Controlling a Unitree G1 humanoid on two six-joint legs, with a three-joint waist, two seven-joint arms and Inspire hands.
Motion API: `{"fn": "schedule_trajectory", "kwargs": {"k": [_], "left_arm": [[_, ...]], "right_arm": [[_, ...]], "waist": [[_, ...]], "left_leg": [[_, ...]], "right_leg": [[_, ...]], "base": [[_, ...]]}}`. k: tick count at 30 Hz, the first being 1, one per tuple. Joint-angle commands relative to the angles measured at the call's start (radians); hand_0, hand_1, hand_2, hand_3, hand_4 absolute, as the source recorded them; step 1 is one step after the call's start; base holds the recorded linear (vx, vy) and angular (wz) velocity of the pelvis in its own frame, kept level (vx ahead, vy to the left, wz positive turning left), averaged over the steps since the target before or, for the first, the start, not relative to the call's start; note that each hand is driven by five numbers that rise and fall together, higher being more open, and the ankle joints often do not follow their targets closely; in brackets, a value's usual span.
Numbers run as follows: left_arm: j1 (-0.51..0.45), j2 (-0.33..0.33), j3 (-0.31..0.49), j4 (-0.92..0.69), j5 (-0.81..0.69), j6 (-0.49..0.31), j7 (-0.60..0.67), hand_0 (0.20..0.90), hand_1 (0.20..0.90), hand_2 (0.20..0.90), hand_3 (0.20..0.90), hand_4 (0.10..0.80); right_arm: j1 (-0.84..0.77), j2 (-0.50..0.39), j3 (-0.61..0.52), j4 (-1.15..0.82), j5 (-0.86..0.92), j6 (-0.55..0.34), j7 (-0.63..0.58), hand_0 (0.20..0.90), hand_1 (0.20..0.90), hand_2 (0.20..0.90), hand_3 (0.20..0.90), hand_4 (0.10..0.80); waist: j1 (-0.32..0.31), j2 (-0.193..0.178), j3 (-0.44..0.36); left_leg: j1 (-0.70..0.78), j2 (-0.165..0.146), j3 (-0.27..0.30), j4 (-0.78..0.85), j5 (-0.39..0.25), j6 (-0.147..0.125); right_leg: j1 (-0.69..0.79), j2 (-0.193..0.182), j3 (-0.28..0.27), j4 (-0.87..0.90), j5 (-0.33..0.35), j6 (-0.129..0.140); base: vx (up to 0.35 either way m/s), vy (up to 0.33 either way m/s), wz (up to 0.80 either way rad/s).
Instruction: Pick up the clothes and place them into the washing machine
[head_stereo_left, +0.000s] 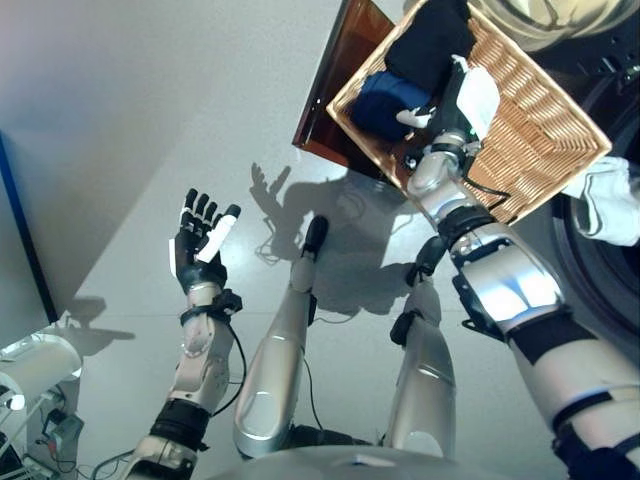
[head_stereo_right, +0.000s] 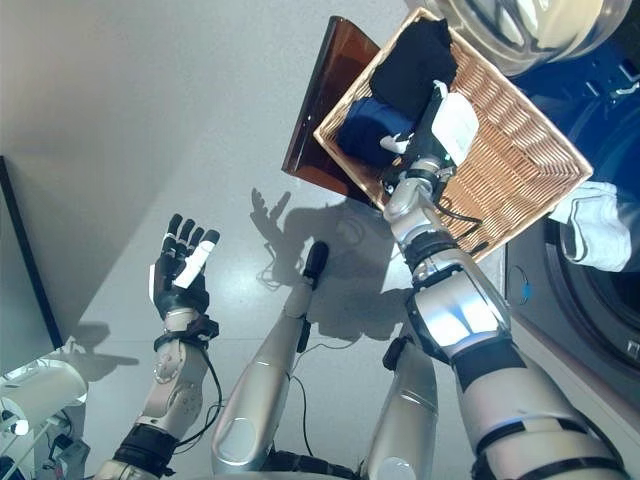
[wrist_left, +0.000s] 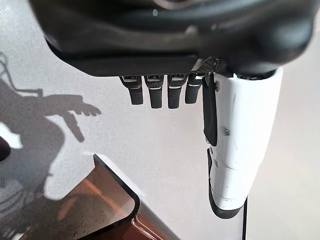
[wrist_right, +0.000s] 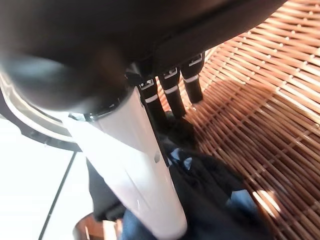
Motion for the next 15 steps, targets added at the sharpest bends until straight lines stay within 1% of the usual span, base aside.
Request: {"fn": "schedule_trajectory", "kwargs": {"k": [1, 15], "left_arm": [[0.038, 0.078, 0.009, -0.145, 0.002, -0.072, 0.007, 0.900, 0.900, 0.900, 0.900, 0.800], [0.040, 0.080, 0.001, -0.135, 0.005, -0.069, 0.005, 0.900, 0.900, 0.900, 0.900, 0.800]], "right_arm": [[-0.138, -0.034, 0.048, -0.038, 0.020, -0.072, -0.014, 0.200, 0.200, 0.200, 0.200, 0.300], [-0.116, -0.058, 0.045, -0.042, 0.015, -0.072, -0.018, 0.200, 0.200, 0.200, 0.200, 0.300]], "waist": [[0.021, 0.027, -0.014], [0.009, 0.029, -0.014]], "left_leg": [[0.000, -0.013, 0.024, -0.061, 0.010, -0.027], [0.005, -0.008, 0.038, -0.059, 0.006, -0.026]], "right_leg": [[0.022, -0.065, 0.062, 0.166, -0.207, 0.044], [0.012, -0.056, 0.076, 0.169, -0.209, 0.045]], "base": [[0.000, 0.000, 0.00], [0.000, 0.000, 0.00]]}}
